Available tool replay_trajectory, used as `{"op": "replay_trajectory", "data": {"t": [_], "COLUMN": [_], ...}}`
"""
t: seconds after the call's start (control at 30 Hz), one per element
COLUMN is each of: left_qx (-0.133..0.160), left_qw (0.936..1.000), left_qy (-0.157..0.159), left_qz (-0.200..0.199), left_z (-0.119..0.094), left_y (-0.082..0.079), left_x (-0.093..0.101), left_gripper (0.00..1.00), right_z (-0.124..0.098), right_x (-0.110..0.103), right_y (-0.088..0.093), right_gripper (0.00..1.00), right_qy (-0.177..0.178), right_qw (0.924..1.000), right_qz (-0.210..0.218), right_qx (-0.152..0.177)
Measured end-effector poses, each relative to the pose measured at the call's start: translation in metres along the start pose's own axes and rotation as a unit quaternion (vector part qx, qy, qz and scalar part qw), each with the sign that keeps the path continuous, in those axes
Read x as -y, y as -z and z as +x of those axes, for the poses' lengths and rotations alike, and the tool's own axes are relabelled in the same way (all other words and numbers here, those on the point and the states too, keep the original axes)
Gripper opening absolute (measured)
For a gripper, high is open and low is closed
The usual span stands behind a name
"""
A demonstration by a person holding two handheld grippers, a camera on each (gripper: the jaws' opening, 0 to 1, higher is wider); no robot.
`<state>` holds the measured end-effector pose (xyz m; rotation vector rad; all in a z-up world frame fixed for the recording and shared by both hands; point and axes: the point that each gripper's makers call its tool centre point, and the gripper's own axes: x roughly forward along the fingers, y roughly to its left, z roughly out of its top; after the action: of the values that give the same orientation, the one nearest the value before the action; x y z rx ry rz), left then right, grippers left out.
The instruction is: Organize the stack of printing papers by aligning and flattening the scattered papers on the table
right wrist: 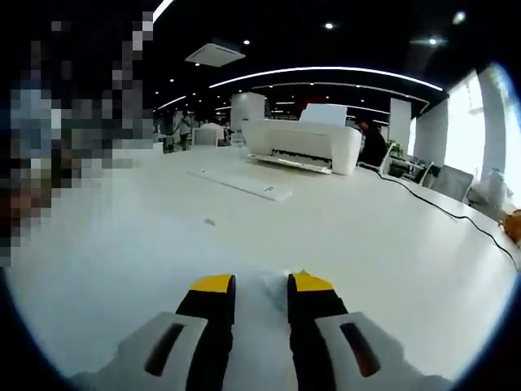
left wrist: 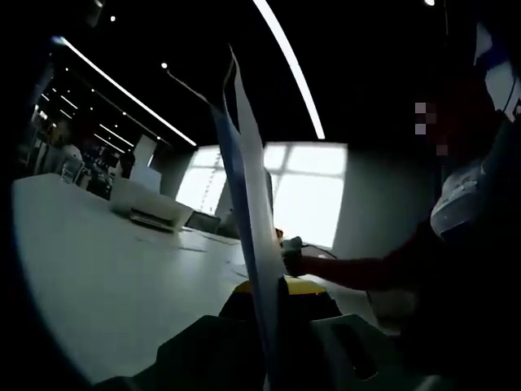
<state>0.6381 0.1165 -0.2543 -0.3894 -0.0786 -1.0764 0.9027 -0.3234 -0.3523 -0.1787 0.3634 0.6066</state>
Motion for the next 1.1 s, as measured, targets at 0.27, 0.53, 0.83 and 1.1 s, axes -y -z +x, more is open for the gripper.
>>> {"op": "replay_trajectory", "data": {"t": [0.27, 0.53, 0.83, 1.1], "left_qx": [0.001, 0.002, 0.003, 0.004], "left_qw": [1.0, 1.0, 1.0, 1.0], "left_qy": [0.001, 0.002, 0.004, 0.005], "left_qz": [-0.002, -0.004, -0.005, -0.003], "left_z": [0.0, 0.001, 0.002, 0.002], "left_y": [0.0, -0.001, -0.002, -0.002], "left_x": [0.001, 0.0, 0.001, 0.002], "left_gripper": [0.06, 0.06, 0.06, 0.06], "right_z": [-0.001, -0.002, -0.006, -0.016], "right_x": [0.014, 0.022, 0.023, 0.013], "right_y": [0.003, 0.005, 0.005, -0.01], "right_gripper": [0.21, 0.02, 0.0, 0.0], "right_qy": [0.035, 0.061, 0.073, 0.079], "right_qw": [0.9989, 0.997, 0.9963, 0.9964], "right_qz": [0.032, 0.048, 0.044, 0.018], "right_qx": [0.001, -0.003, -0.007, 0.026]}}
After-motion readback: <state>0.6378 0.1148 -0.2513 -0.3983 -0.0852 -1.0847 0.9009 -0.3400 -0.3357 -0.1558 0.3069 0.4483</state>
